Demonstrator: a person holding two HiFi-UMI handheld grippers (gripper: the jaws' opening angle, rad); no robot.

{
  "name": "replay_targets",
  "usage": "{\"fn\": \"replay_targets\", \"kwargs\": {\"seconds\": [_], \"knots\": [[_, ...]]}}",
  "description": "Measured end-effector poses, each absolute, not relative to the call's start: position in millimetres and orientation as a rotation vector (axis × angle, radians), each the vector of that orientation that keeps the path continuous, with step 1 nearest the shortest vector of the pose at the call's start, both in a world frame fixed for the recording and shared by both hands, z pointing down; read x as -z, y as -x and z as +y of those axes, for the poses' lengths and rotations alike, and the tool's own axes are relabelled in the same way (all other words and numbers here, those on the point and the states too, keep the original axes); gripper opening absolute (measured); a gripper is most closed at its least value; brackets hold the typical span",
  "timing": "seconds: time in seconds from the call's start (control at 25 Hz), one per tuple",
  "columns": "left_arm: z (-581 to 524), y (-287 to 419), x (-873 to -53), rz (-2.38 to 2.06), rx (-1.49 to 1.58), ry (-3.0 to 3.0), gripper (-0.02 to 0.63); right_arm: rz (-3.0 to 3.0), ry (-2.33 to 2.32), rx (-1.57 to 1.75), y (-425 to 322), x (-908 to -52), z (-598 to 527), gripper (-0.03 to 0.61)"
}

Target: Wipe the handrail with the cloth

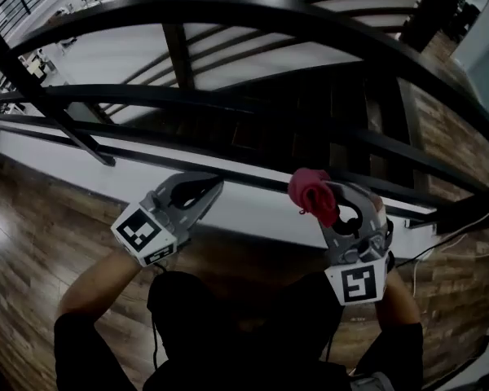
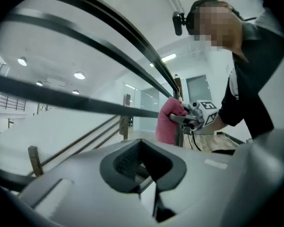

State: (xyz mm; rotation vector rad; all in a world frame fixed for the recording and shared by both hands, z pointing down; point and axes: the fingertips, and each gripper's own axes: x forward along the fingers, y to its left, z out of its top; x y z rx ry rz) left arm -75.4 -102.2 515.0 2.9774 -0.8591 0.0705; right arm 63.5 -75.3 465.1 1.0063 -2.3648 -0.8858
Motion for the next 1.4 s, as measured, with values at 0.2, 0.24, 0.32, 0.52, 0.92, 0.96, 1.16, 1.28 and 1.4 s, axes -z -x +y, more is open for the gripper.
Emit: {"fn": "replay_targets", "kwargs": {"seconds": [0.2, 0.24, 0.32, 0.52, 0.92, 0.96, 1.16, 1.28, 1.4], "knots": [[-89, 112, -442, -0.944, -0.200, -2.947, -0.002, -2.512, -0.665, 0.934, -5, -366, -57, 0.046], [-83, 116, -423, -0.949, -0.173, -2.911, -0.002, -2.534, -0.624, 0.907, 4, -350, -51, 0.046], [-68, 116, -381, -0.931, -0.128, -2.847, -0.002, -2.558, -0.556, 0.873, 14, -315, -41, 0.046], [-45, 105, -279, -0.919, -0.146, -2.818, -0.002, -2.562, -0.478, 0.814, 10, -223, -34, 0.046], [-44, 117, -82, -1.092, 0.094, -2.825, -0.002, -2.548, -0.543, 0.734, -30, -68, -25, 0.046], [-43, 120, -74, -1.121, 0.112, -2.826, -0.002, -2.550, -0.575, 0.741, -35, -61, -28, 0.046], [-41, 130, -65, -1.188, 0.004, -2.875, -0.002, -2.565, -0.681, 0.739, -45, -36, -41, 0.048], [-41, 139, -57, -1.210, 0.063, -2.861, -0.002, -2.611, -0.798, 0.697, -47, -25, -46, 0.048], [-41, 157, -59, -1.208, 0.115, -2.799, -0.002, -2.687, -0.921, 0.618, -37, -18, -45, 0.048]]}}
